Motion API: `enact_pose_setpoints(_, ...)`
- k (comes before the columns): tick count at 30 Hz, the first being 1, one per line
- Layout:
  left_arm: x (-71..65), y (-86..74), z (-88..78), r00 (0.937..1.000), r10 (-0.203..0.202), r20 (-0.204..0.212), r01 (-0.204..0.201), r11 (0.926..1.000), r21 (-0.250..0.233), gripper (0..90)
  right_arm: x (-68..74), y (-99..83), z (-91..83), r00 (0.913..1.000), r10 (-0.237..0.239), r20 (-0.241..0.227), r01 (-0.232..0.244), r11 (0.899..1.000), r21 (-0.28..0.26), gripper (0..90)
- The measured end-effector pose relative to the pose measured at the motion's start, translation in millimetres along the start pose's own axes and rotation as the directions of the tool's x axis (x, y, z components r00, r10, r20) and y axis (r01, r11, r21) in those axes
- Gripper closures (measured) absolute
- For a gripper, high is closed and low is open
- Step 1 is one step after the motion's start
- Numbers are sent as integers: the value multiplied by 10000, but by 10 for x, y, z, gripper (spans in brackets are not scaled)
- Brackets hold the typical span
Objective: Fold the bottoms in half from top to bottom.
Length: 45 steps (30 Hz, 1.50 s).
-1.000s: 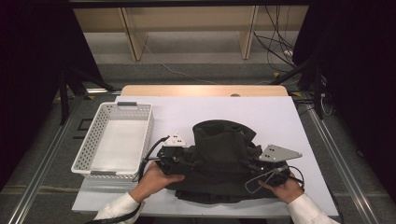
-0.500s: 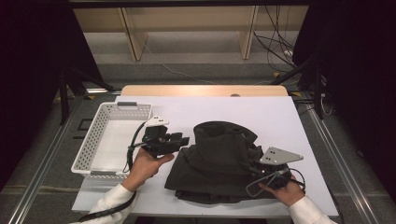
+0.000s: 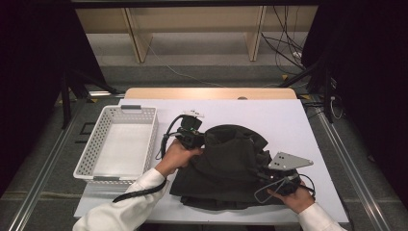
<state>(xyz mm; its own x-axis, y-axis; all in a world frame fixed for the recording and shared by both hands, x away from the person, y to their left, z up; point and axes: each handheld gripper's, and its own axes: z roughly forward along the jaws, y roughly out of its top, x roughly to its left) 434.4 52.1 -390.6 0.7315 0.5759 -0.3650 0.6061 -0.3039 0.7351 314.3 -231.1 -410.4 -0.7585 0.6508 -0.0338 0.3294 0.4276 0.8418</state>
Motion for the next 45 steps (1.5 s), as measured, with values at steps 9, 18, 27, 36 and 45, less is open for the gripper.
enact_pose_setpoints(9,-160,-247,-137,9940,731,819,-728,9973,-68,893,-75,-42,-122,9984,487,-287,-479,9985,253,703)
enact_pose_setpoints(18,-220,-454,-218,9893,1016,1049,-1056,9939,332,893,-143,-170,-498,9932,970,-645,-952,9950,299,660)
enact_pose_setpoints(27,-255,-623,-344,9923,1132,511,-1157,9921,493,892,-360,-91,-481,9751,2184,387,-2205,9735,609,823)
enact_pose_setpoints(36,-196,-680,-484,9993,284,-255,-283,9996,54,890,-165,268,-10,9805,1787,-812,-1678,9778,1253,868)
enact_pose_setpoints(45,-312,-752,-365,9982,594,-105,-587,9963,626,890,202,92,188,9853,1015,-1376,-588,9567,2850,900)
